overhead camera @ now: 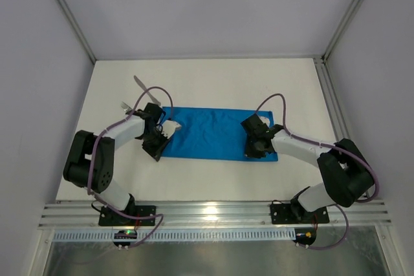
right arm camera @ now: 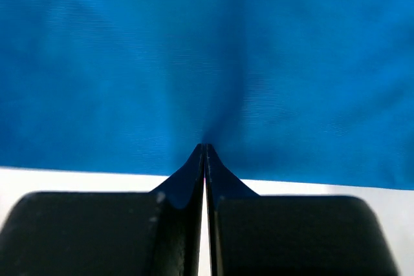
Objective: Fold the napkin into a case and place the utensils inside
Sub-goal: Smooth out the rectangle-folded napkin at the center of the board, then pick up the rectangle-folded napkin from the center of the board.
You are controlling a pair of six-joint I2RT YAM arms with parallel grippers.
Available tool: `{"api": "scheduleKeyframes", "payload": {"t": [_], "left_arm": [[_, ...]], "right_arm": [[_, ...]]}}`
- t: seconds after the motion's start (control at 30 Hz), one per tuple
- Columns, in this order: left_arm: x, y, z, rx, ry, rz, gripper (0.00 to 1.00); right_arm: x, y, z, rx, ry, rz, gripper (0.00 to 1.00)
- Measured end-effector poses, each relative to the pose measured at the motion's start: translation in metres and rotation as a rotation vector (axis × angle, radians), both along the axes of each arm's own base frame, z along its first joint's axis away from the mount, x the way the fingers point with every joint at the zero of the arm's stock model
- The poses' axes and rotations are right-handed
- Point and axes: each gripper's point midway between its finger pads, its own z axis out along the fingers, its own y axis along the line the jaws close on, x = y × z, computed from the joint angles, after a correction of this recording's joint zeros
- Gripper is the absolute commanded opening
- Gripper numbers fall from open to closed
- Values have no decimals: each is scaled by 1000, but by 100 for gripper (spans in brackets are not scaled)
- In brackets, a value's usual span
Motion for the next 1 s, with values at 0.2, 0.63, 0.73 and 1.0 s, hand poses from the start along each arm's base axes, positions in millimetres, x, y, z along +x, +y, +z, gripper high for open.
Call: {"api": "scheduleKeyframes", "payload": {"t": [0.2,0.63,0.73,1.0], "left_arm": [[1,1,0,4,-7,-5,14],[-10,-12,17,-98,0,-87,15],[-17,-16,34,-140,-4,-113,15],[17,-11,65,-227,-99,45,28]], "right_arm": [[-1,-50,-7,28,-12,-178,4],[0,-108,61,-10,-167,-331,37],[-6,-130,60,-6,-171,-418,45],[-39,-157,16,29,-70,-565,49]]}}
